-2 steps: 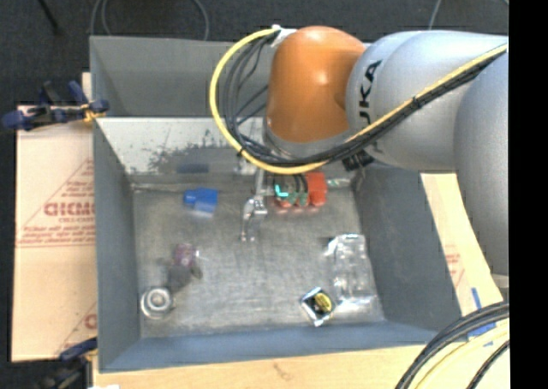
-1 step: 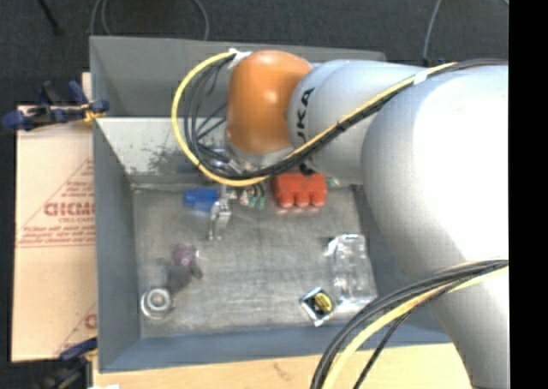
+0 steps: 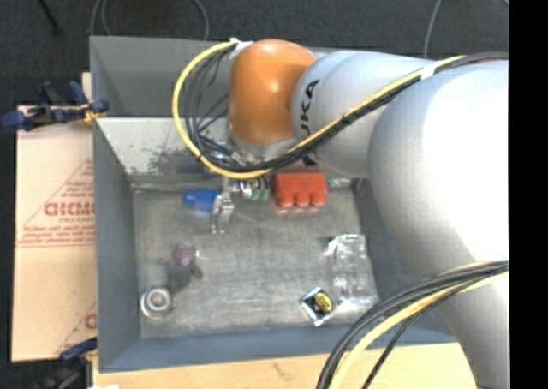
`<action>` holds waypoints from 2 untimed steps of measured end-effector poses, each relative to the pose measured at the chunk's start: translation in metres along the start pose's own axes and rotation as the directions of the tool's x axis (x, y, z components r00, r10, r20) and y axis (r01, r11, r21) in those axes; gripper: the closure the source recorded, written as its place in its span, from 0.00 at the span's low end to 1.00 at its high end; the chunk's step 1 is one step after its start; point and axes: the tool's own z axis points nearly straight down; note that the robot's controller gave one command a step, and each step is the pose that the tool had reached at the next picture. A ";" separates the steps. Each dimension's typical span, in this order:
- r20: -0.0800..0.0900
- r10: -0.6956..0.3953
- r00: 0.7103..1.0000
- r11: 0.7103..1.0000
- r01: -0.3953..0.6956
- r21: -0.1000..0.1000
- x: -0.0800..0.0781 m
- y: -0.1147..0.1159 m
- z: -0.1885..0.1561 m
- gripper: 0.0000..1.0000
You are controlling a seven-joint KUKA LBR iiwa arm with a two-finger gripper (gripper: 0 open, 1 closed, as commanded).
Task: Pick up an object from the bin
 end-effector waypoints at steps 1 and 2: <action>-0.001 0.078 0.997 0.997 -0.078 -0.003 0.000 -0.002 -0.002 0.00; -0.001 0.111 0.994 0.994 -0.111 -0.003 0.000 -0.002 0.018 0.00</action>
Offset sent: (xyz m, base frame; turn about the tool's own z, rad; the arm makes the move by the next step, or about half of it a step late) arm -0.0015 -0.0012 0.0005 0.0821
